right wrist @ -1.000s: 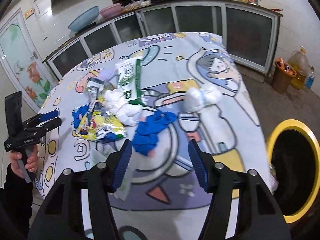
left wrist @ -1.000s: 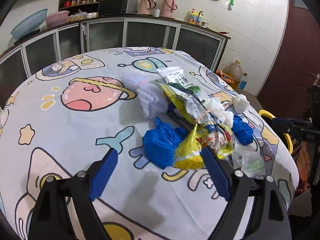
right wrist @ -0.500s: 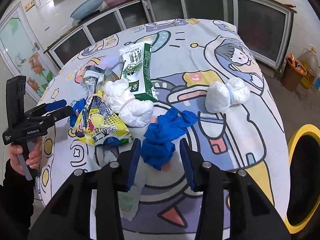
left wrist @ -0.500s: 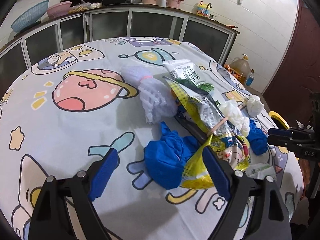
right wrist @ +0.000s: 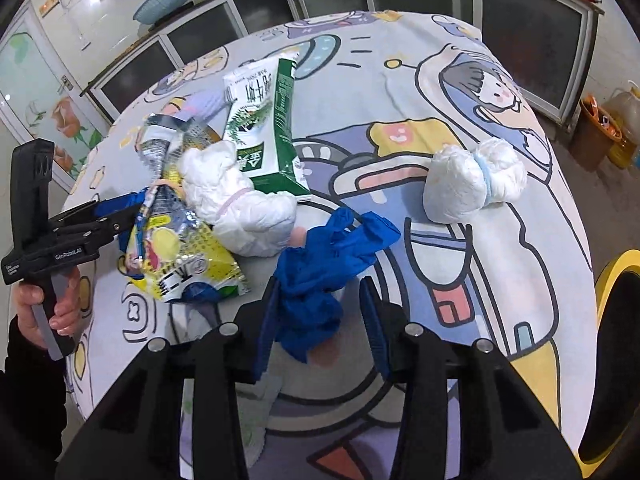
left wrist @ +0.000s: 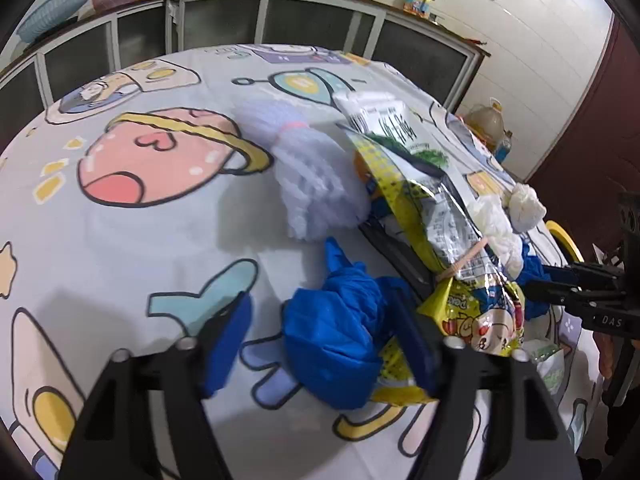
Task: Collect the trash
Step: 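Grasp a blue glove with the left tool while the right tool grasps another blue glove, then carry both blue gloves over the yellow bin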
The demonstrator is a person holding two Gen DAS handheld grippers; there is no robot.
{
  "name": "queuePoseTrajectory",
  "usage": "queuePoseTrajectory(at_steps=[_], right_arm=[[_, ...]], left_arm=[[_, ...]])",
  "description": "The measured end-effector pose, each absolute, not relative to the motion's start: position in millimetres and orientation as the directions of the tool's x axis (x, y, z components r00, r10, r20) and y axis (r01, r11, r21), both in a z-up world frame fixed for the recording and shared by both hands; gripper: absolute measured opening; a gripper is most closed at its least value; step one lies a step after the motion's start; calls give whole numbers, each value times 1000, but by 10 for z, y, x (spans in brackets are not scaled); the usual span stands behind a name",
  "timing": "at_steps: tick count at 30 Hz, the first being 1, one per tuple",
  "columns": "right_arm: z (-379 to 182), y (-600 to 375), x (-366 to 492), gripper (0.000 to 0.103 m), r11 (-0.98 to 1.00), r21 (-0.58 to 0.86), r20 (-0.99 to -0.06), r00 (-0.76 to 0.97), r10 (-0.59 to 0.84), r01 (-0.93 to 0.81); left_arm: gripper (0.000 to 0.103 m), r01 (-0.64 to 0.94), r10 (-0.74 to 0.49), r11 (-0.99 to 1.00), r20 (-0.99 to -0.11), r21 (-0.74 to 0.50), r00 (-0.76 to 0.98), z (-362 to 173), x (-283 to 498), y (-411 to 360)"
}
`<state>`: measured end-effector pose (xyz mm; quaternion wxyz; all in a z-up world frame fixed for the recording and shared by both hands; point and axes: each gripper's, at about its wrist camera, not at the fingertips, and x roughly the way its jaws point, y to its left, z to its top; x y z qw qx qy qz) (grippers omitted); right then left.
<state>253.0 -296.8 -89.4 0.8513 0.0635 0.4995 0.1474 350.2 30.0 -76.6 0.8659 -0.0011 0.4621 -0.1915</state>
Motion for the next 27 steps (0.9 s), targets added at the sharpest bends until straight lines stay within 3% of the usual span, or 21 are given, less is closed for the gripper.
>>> queuePoseTrajectory(at_steps=[2, 3, 5, 21, 27], right_arm=[[-920, -2940, 2548, 28, 948, 252, -837, 448, 315, -196], [-925, -2932, 2549, 20, 946, 257, -837, 444, 320, -199], [-890, -2922, 2519, 15, 948, 247, -831, 459, 314, -201], [-301, -3365, 1767, 13, 935, 306, -727, 590, 350, -178], [-204, -3709, 1439, 13, 935, 328, -700, 630, 336, -135]], left_arm=[[33, 337, -326, 927, -804, -167, 497, -784, 3523, 271], [26, 336, -326, 927, -804, -168, 497, -787, 3531, 268], [16, 324, -342, 926, -800, -196, 492, -769, 3539, 301], [15, 200, -290, 957, -730, -211, 619, -146, 2877, 851], [15, 253, -327, 944, -705, -212, 629, 33, 2585, 613]])
